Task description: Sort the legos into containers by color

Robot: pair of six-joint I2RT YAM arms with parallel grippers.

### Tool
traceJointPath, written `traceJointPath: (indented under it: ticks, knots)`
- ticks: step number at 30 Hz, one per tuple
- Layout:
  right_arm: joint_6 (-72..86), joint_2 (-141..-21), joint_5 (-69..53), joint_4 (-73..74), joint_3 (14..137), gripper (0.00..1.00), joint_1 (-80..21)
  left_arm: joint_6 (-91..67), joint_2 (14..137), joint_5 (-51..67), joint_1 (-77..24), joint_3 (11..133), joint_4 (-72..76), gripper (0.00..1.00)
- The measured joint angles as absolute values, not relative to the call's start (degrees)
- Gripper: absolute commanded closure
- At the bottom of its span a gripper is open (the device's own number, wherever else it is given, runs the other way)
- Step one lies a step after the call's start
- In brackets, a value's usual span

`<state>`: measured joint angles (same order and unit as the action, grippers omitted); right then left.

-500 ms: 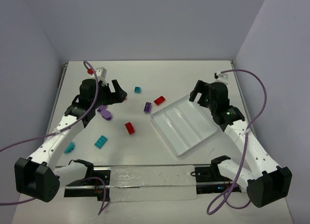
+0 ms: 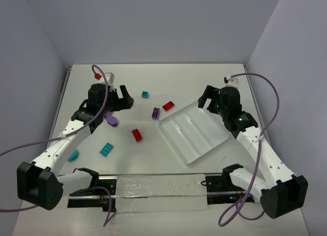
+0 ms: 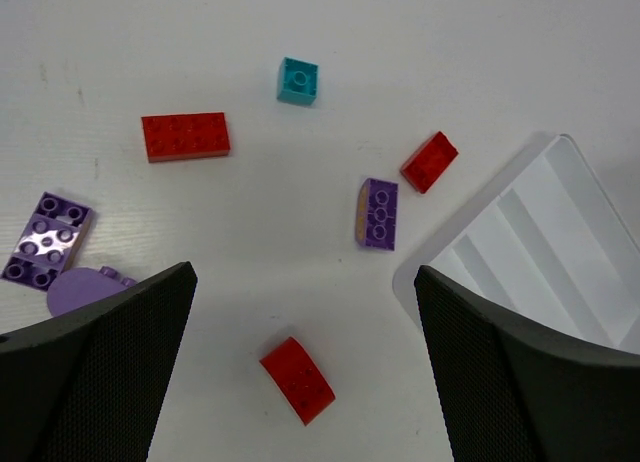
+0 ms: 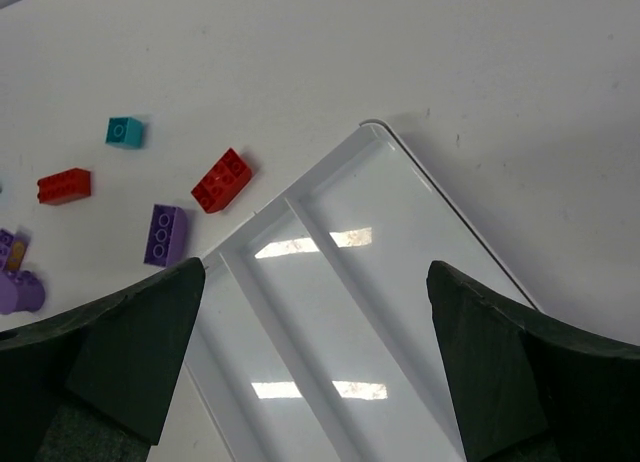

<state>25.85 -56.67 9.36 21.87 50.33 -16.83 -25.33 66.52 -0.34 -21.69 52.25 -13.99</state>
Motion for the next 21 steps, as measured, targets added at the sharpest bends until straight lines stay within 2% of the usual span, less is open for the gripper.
traceJointPath:
  ticks: [5, 11, 17, 19, 21]
  knots:
    - [26.0, -58.83, 8.85, 21.95, 51.53, 0.0, -22.07, -27.66, 66.72, -8.26, -20.05, 53.41, -18.16, 0.01]
    - [25.46, -75.16, 11.14, 20.86, 62.95, 0.02, -39.54, -32.11, 68.18, -11.54, -6.17, 57.06, -24.6, 0.01]
    - [25.17, -91.67, 12.13, 24.23, 74.46, 0.14, -42.11, -33.05, 67.44, -13.45, -3.81, 59.38, -29.83, 0.01]
    - [24.99, -97.07, 12.59, 25.52, 79.32, 0.21, -41.95, -33.03, 66.44, -13.24, -3.81, 59.4, -30.72, 0.01]
    - [24.79, -101.61, 12.8, 26.95, 83.61, 0.23, -41.85, -32.98, 65.52, -13.11, -3.79, 59.4, -31.18, 0.01]
